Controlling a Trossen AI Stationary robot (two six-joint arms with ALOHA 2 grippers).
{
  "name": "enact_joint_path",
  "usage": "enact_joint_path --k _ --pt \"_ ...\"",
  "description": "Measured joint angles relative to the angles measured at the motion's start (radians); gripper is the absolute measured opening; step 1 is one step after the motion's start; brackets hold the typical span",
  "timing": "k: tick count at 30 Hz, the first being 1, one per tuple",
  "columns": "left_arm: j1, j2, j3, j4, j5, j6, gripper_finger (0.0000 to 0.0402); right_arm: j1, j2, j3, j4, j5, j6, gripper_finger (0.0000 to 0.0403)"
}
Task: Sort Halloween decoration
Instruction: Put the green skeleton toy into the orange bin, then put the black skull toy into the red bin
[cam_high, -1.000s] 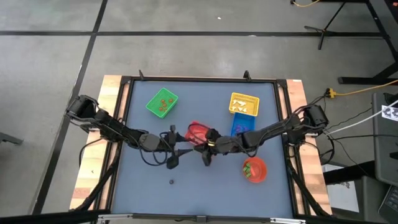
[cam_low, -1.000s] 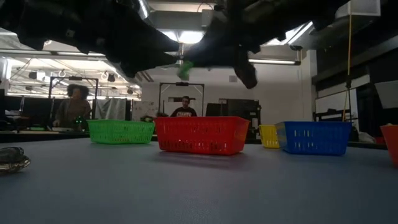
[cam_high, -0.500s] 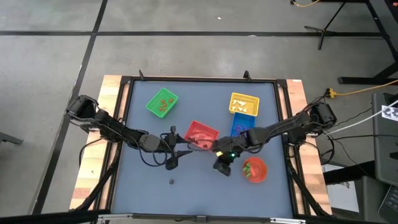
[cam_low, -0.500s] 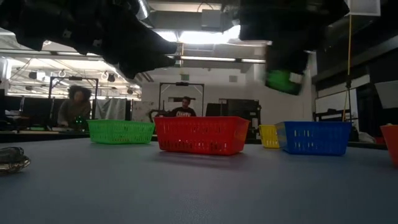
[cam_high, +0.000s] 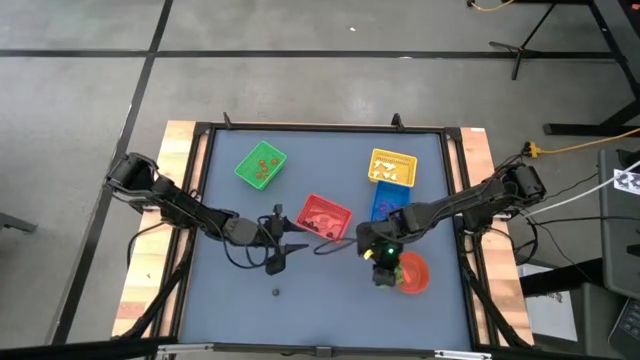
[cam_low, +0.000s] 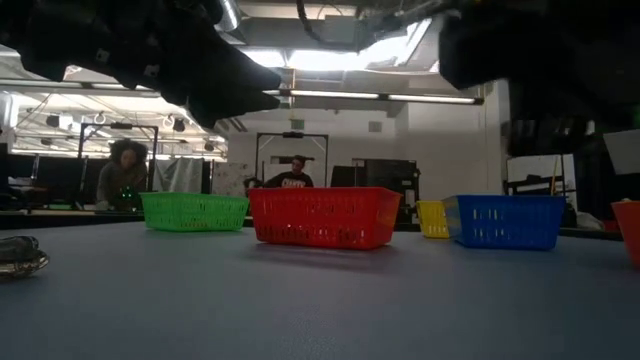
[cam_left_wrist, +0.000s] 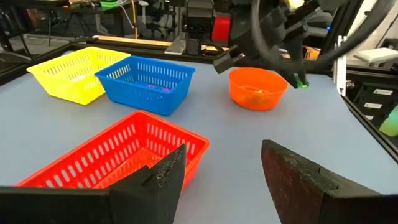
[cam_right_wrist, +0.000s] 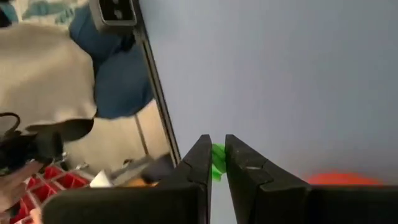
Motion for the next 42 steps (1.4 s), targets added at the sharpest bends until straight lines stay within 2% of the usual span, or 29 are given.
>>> enact_joint_path --k 9,13,16,27,30,35,42 --pt "0.000 0.000 0.000 0.000 0.000 -0.001 0.0194 0.000 0.000 0.000 -0.437 -0.006 -0.144 0.0033" --pt "0.000 0.000 0.000 -0.001 -0.001 -0.001 0.0194 0.000 0.000 0.000 -0.542 0.101 -0.155 0.0033" --pt "0.000 0.000 0.000 0.000 -0.001 -0.001 0.0194 -0.001 0.001 0.000 -0.556 0.166 -0.151 0.0033" --pt "-0.018 0.000 0.000 0.001 0.001 -0.029 0.0194 -0.001 0.001 0.000 -0.550 0.177 -0.150 0.0033" --pt "-0.039 0.000 0.000 0.001 0.042 -0.029 0.0194 -0.001 0.002 0.000 -0.550 0.191 -0.149 0.0036" --pt "-0.097 0.000 0.000 0.000 0.105 -0.031 0.0194 -0.001 0.002 0.000 -0.550 0.195 -0.149 0.0078" --pt "-0.201 0.000 0.000 -0.019 0.105 -0.031 0.0194 -0.001 0.002 0.000 -0.550 0.197 -0.149 0.0146"
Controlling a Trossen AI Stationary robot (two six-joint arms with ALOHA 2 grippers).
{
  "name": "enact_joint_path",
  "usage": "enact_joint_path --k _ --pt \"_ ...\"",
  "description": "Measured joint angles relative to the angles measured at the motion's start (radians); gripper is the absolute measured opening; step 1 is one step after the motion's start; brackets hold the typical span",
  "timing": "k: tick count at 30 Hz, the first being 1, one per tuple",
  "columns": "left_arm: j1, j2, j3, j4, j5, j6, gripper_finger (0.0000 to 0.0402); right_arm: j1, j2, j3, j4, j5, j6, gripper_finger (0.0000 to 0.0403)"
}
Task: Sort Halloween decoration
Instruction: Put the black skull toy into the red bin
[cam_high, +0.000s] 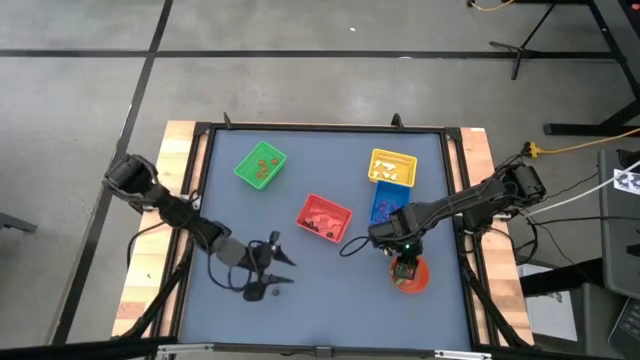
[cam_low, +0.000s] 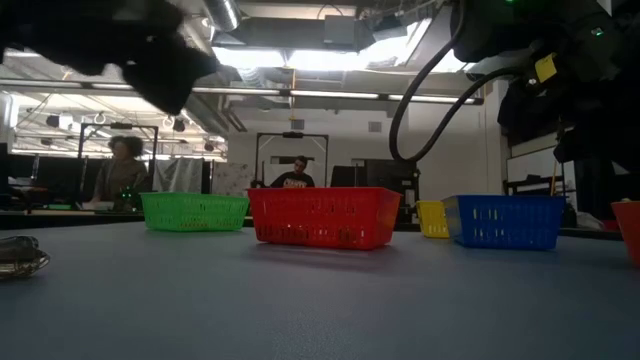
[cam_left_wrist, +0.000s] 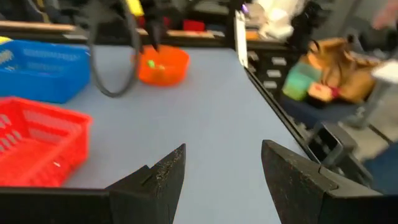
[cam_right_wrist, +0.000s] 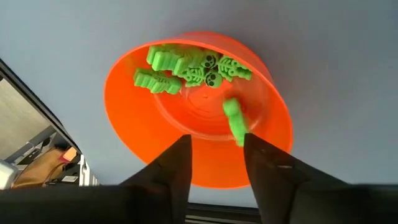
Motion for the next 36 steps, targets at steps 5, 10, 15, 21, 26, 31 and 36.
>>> enact_joint_path --k 5,10,15,21,26,31,36 --pt "-0.066 0.000 0.000 -0.100 -0.004 -0.072 0.0194 0.000 0.000 0.000 0.001 0.000 0.000 0.0163" --pt "-0.113 0.000 -0.001 -0.229 -0.008 -0.202 0.0194 0.000 0.000 0.000 0.007 0.000 0.000 0.0158" --pt "-0.142 0.003 -0.001 -0.304 -0.009 -0.274 0.0194 0.000 0.000 0.000 0.017 0.000 0.000 0.0153" --pt "-0.167 0.067 -0.001 -0.300 -0.024 -0.287 0.0194 0.000 0.000 0.000 0.068 0.000 0.000 0.0153" --pt "-0.172 0.153 -0.001 -0.221 -0.042 -0.287 0.0194 0.000 0.000 0.000 0.107 0.000 0.000 0.0152" --pt "-0.172 0.230 -0.001 -0.140 -0.043 -0.287 0.0194 0.000 0.000 0.000 0.122 0.000 0.000 0.0152" --pt "-0.174 0.278 0.000 -0.118 -0.042 -0.286 0.0194 0.000 0.000 0.000 0.129 0.000 0.000 0.0152"
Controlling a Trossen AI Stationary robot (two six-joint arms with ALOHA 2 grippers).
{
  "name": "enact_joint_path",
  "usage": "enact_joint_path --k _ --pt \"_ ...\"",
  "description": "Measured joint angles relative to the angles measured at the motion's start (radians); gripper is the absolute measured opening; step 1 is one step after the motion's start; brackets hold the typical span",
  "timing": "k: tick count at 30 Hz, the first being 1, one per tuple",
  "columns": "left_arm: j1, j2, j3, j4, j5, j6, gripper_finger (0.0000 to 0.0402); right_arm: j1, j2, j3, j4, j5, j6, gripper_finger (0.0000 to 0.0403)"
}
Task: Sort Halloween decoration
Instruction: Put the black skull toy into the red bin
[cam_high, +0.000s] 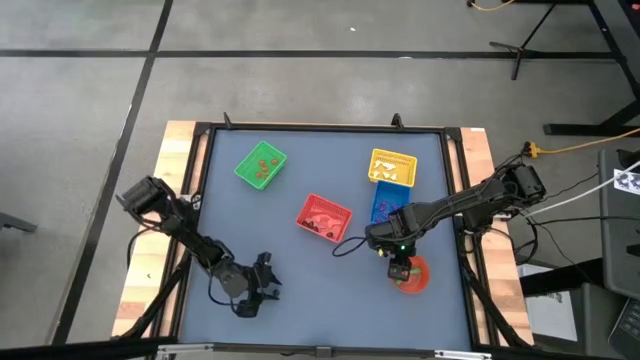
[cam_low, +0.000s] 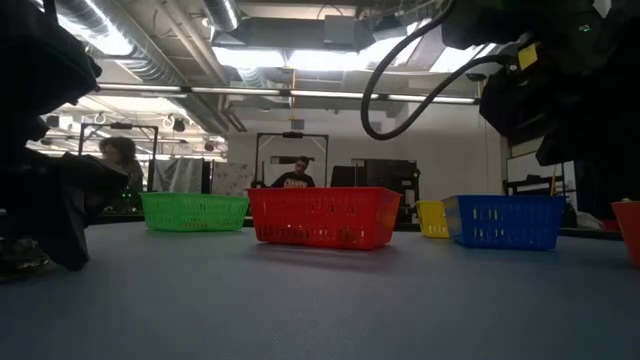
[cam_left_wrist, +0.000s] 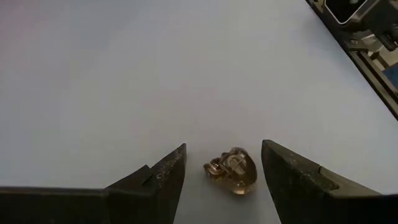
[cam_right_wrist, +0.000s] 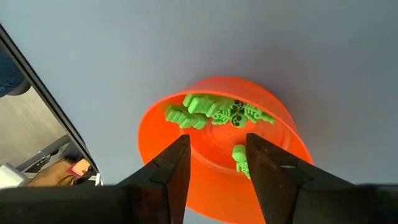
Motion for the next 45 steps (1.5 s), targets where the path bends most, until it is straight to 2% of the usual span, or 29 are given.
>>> enact_joint_path --k 6,18,29,45 --pt "-0.005 0.003 0.001 -0.003 -0.002 0.009 0.0189 0.000 0.000 0.000 0.001 0.000 0.000 0.0152" --pt "-0.005 0.004 0.001 -0.017 -0.029 0.009 0.0117 0.000 0.000 0.000 0.002 0.000 0.000 0.0152" --pt "-0.006 0.006 0.000 -0.017 -0.068 0.009 0.0072 0.000 0.000 0.000 0.002 0.000 0.000 0.0152" --pt "-0.005 0.006 0.000 -0.011 -0.074 0.005 0.0064 0.000 -0.002 0.011 -0.036 -0.027 0.000 0.0152"
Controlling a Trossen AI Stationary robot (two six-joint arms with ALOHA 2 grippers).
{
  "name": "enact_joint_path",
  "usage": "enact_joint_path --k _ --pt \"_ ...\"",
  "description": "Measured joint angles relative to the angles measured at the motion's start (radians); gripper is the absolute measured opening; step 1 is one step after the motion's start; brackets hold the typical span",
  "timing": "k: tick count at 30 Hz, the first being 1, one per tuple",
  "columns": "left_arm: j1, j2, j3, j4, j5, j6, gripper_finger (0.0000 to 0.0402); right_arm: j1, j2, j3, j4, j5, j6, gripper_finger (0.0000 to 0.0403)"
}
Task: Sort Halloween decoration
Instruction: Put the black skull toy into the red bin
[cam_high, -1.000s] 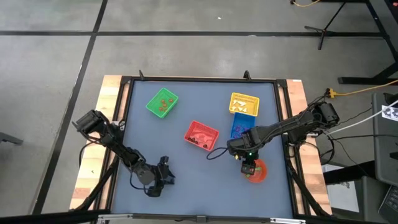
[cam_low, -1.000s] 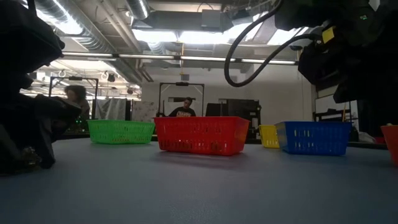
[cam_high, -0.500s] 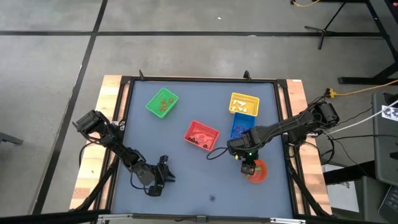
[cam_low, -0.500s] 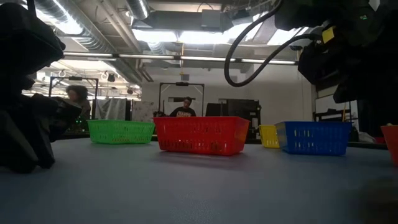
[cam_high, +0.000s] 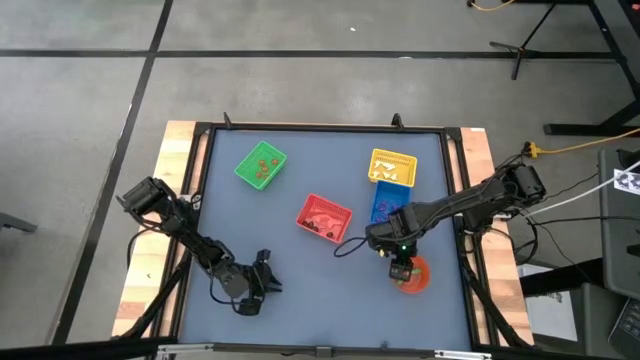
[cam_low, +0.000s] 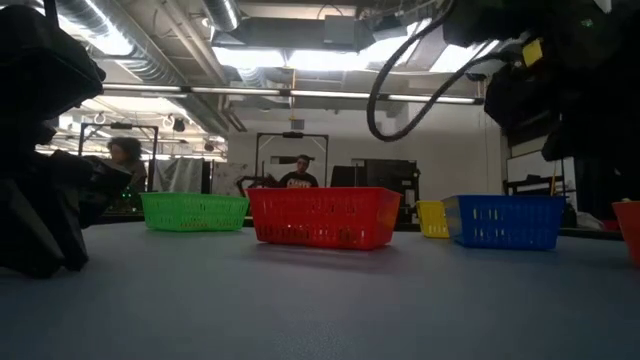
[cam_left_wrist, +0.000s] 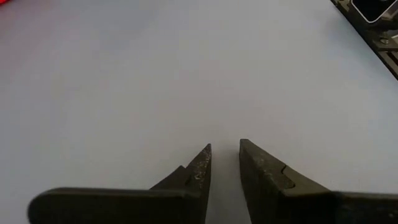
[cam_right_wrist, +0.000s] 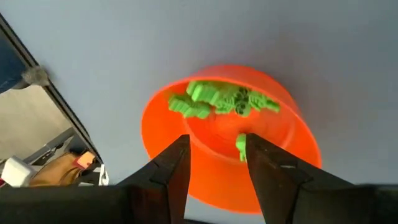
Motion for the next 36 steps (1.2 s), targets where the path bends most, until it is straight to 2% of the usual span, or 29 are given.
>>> enact_joint_path --k 4,7,13,18,21,28,36 --pt "0.000 0.000 -0.001 0.003 0.000 0.000 0.0064 0.032 -0.020 0.089 -0.062 0.056 0.034 0.0152" --pt "0.000 0.000 -0.001 0.004 0.000 0.000 0.0064 0.107 -0.043 0.196 -0.073 0.130 0.165 0.0152" --pt "0.000 0.000 -0.001 0.006 -0.005 0.002 0.0064 0.387 -0.049 0.360 -0.038 0.372 0.470 0.0152" --pt "0.000 0.000 -0.001 0.007 -0.008 0.003 0.0064 0.611 -0.034 0.367 0.098 0.584 0.779 0.0152" --pt "0.000 0.000 -0.001 0.007 -0.008 0.003 0.0064 0.708 -0.006 0.367 0.182 0.665 0.883 0.0152" --pt "0.000 0.000 -0.001 0.008 -0.008 -0.003 0.0064 0.818 0.068 0.367 0.364 0.720 0.884 0.0152" --pt "0.000 0.000 -0.001 0.008 -0.009 -0.005 0.0064 0.832 0.171 0.366 0.426 0.675 0.882 0.0152"
